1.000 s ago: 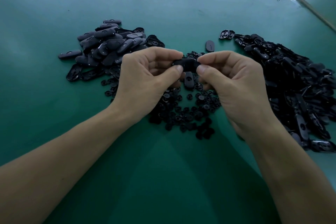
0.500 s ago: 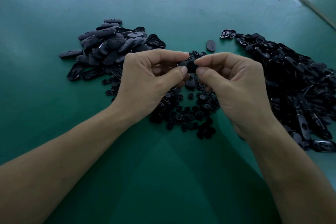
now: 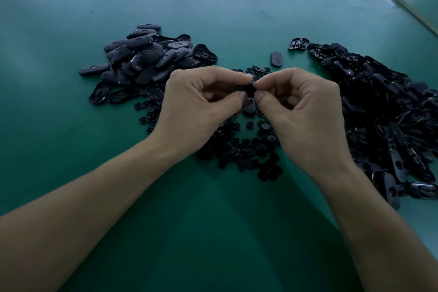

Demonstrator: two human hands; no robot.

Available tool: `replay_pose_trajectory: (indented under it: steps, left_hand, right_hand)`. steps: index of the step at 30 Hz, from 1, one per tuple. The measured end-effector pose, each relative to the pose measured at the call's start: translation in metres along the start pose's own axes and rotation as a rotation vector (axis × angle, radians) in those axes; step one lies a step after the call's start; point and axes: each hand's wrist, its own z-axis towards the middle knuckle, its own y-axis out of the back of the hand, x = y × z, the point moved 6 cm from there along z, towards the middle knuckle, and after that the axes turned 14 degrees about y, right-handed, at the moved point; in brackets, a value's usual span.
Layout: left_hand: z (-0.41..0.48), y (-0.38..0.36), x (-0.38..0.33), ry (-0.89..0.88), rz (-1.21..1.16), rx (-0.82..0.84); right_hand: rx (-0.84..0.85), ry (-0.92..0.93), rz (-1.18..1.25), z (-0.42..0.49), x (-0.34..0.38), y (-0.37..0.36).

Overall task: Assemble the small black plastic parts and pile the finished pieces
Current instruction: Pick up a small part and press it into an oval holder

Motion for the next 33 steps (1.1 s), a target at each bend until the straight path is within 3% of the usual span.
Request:
replay_pose_trajectory:
  steps: [10,33]
  left_hand:
    - [0.0,-0.002,0.0,0.005,0.06,0.018]
    - [0.004,0.002,0.004,0.014,0.102,-0.04]
  right_hand:
    - [-0.045,0.023,-0.101,-0.002,0.004,-0.001]
    - [-0.095,0.085,-0.056,-0.005,0.011,-0.004]
